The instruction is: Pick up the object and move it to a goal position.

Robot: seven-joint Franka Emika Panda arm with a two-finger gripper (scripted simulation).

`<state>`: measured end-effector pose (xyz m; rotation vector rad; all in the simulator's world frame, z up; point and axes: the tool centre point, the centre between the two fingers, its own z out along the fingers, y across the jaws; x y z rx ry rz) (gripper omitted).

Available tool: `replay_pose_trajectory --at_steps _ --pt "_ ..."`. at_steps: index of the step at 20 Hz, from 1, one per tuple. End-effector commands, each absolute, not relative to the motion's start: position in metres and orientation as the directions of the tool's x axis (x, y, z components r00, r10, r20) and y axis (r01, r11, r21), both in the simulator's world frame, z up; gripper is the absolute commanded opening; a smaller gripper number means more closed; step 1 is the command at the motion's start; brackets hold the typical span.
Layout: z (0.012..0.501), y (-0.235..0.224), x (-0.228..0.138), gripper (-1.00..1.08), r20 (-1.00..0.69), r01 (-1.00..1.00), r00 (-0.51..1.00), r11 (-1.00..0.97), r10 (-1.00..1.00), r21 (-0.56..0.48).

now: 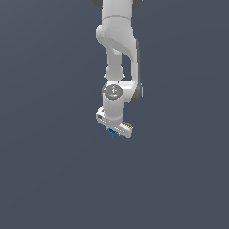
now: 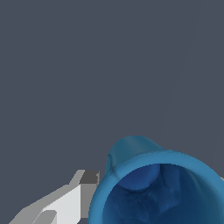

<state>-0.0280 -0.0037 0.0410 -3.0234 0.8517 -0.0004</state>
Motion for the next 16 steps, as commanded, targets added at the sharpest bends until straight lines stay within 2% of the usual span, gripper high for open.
replay_pose_trajectory --at_steps 1,11,16 --pt "0.041 -0.005 -0.029 -1.0 0.0 -0.522 0.853 -0.853 -0.522 -0.001" --pt "0.053 -0.054 -0.046 -1.0 0.0 -0.523 0.853 -0.853 -0.523 0.0" --pt "0.055 -0.064 -0.049 -1.0 0.0 -0.523 0.853 -0.853 -0.523 0.0"
